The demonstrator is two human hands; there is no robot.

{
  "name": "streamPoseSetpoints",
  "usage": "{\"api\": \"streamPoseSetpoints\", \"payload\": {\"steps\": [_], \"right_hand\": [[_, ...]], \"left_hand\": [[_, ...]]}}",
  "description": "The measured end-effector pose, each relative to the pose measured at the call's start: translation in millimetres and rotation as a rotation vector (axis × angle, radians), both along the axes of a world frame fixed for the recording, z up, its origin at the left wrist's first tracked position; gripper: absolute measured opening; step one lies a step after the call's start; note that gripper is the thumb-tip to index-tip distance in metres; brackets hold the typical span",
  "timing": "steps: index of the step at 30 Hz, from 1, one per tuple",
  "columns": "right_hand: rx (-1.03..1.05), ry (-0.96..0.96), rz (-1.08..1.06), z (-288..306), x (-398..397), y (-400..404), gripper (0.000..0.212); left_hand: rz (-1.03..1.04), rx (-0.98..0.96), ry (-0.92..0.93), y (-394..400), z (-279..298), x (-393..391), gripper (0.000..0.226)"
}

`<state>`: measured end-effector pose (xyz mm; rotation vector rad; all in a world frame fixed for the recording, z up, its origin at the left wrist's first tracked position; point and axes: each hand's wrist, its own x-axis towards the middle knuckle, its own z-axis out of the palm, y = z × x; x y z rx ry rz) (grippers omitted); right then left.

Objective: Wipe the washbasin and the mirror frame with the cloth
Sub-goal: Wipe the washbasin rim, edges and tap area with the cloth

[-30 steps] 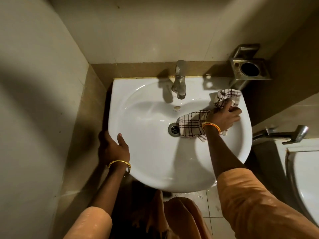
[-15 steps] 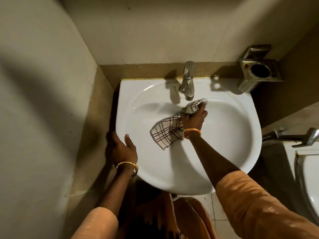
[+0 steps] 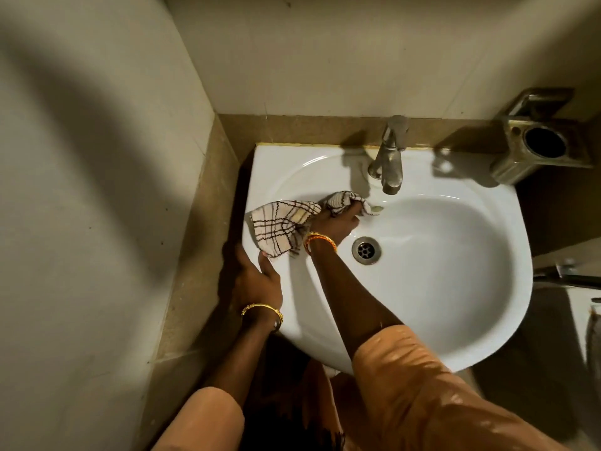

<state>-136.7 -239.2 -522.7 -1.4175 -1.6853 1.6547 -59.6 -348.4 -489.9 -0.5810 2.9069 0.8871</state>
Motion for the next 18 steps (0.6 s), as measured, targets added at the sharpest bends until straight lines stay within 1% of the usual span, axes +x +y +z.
{"api": "streamPoseSetpoints", "payload": {"steps": [3,6,9,11,14,17,18], "right_hand": [[0.054,-0.012,-0.107,-1,12,18,0.065],[0.067,-0.013,-0.259,-5,18,30,0.071],[0.042,-0.063,-0.244,-2,11,22,0.069],[0.043,-0.125,-0.098,4,5,7,0.065],[0.144,-0.238,0.203,9,3,-15,0.061],[0.258,-0.254,0.487,7,13,-20,0.059],[0.26,-0.237,0.595,6,17,-17,0.056]], "left_hand": [[0.0,0.02,0.005,1,6,2,0.053],[0.004,0.014,0.006,2,9,1,0.052],[0.012,0.007,-0.01,4,11,0,0.052],[0.014,0.018,-0.018,3,12,0,0.052],[0.009,0.032,-0.023,2,12,1,0.053],[0.038,0.043,-0.024,2,13,2,0.052],[0.047,0.042,-0.024,2,13,2,0.052]]}}
